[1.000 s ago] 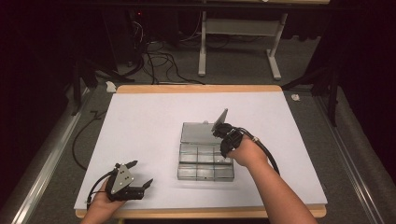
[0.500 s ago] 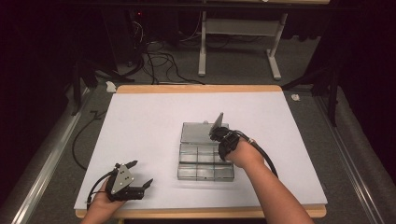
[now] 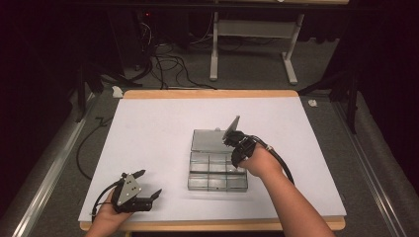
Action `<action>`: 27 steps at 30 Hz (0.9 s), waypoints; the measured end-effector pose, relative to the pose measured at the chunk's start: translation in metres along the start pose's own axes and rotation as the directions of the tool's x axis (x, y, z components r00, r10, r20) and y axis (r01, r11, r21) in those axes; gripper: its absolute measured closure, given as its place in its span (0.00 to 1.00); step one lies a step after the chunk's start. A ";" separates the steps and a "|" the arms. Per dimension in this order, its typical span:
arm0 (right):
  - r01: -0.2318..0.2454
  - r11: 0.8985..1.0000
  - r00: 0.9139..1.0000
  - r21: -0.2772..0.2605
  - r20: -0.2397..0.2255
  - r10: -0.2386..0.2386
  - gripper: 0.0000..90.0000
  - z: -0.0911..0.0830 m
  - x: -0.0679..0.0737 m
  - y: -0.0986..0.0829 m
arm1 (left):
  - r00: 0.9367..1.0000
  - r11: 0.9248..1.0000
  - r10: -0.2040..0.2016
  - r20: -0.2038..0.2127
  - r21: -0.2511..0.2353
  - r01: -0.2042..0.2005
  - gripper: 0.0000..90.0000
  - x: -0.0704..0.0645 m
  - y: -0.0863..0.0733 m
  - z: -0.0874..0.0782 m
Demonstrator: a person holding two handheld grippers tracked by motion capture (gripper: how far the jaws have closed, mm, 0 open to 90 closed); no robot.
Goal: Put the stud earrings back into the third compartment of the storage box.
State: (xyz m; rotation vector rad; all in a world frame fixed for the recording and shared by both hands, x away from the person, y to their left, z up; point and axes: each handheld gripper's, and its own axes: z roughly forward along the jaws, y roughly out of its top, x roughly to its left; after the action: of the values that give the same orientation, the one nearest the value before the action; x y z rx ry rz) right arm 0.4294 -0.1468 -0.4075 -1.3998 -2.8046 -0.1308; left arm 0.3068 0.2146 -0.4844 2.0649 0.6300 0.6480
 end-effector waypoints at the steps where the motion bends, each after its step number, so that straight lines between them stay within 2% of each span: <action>1: -0.018 1.000 1.000 -0.004 -0.003 0.018 0.88 -0.004 0.001 -0.001 | 1.000 1.000 -0.004 -0.001 -0.003 0.004 0.17 0.000 0.000 0.000; 3: -0.003 1.000 1.000 -0.016 0.001 0.003 0.87 -0.007 -0.001 -0.002 | 1.000 1.000 -0.003 -0.001 -0.004 0.003 0.17 0.000 0.000 0.000; 7: -0.029 0.999 1.000 -0.030 0.006 0.029 0.83 -0.018 -0.003 -0.009 | 1.000 1.000 -0.003 0.000 -0.005 0.003 0.17 0.000 0.000 0.000; 9: -0.033 0.998 0.999 -0.047 0.014 0.033 0.79 -0.023 -0.009 -0.016 | 1.000 1.000 -0.003 0.000 -0.006 0.003 0.17 0.000 0.000 0.000; 10: -0.051 0.997 0.999 -0.050 0.013 0.051 0.78 -0.025 -0.010 -0.018 | 1.000 1.000 -0.002 -0.003 -0.009 0.002 0.17 -0.001 0.000 0.000; 11: -0.044 0.997 0.999 -0.057 0.018 0.045 0.77 -0.026 -0.013 -0.021 | 1.000 1.000 -0.002 -0.003 -0.009 0.002 0.17 -0.001 0.000 0.000; 14: -0.075 0.994 0.997 -0.073 0.021 0.077 0.74 -0.030 -0.020 -0.028 | 1.000 1.000 -0.002 -0.003 -0.010 0.002 0.17 0.000 0.000 0.000; 17: -0.077 0.994 0.997 -0.082 0.020 0.079 0.71 -0.030 -0.025 -0.034 | 1.000 1.000 -0.004 -0.002 -0.007 0.004 0.17 0.000 0.000 0.000; 23: -0.114 0.989 0.992 -0.099 0.034 0.118 0.62 -0.027 -0.039 -0.053 | 1.000 1.000 -0.001 -0.005 -0.006 0.001 0.17 0.000 0.000 0.000; 24: -0.138 0.985 0.990 -0.098 0.028 0.142 0.61 -0.027 -0.040 -0.055 | 1.000 1.000 -0.001 -0.006 -0.007 0.001 0.17 0.000 0.000 0.000; 27: -0.144 0.983 0.989 -0.113 0.029 0.148 0.58 -0.023 -0.047 -0.062 | 1.000 1.000 0.000 -0.005 -0.008 0.000 0.17 0.000 0.000 -0.001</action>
State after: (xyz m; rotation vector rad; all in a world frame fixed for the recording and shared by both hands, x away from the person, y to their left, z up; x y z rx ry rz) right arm 0.4068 -0.2231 -0.3905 -1.6423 -2.7501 -0.2655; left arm 0.3061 0.2149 -0.4845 2.0562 0.6290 0.6552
